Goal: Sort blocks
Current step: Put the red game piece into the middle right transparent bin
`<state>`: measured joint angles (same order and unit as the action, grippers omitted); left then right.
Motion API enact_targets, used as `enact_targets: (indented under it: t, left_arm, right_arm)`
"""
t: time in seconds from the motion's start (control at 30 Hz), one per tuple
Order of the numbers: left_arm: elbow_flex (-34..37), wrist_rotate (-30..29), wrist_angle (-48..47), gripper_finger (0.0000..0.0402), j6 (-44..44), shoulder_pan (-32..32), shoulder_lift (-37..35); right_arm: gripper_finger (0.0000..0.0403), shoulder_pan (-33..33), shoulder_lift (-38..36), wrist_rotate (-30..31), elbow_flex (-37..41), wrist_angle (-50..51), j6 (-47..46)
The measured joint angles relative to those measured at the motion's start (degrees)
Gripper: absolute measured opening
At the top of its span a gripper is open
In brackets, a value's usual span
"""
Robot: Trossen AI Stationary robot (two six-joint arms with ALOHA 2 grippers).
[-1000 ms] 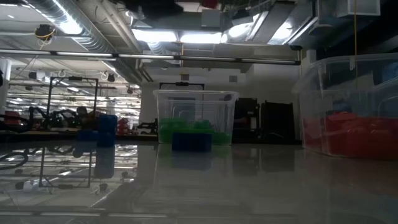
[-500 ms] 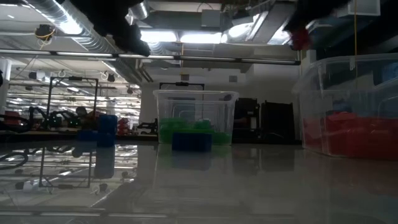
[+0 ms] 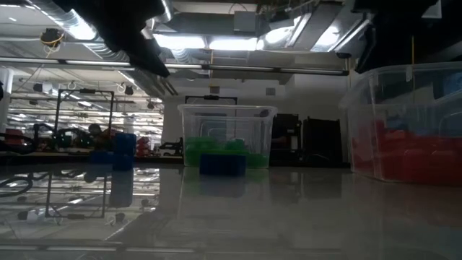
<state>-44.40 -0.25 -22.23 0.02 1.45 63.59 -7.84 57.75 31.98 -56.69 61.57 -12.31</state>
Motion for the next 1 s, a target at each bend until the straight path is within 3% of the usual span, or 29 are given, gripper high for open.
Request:
enact_targets:
  t: [0.23, 0.57, 0.77, 1.0]
  left_arm:
    - [0.0, 0.0, 0.5, 0.0221, -0.4, -0.1, 0.0]
    - [0.0, -0.5, -3.3, 0.0221, -7.2, 0.0, 0.3]
    - [3.6, -0.5, 3.2, 0.0221, -7.5, 0.0, 0.7]
    - [10.8, -0.5, 17.1, 0.0221, -8.7, 0.0, 1.1]
  right_arm:
    - [0.0341, 0.0, 4.4, -2.1, 0.0, -21.3, 13.2]
    - [0.0355, 0.0, 23.9, -12.8, 0.0, -51.4, 33.2]
    - [0.0356, 0.0, 33.7, -13.7, 0.0, -60.3, 31.3]
    - [0.0356, 0.0, 38.9, -15.2, 0.0, -62.3, 23.2]
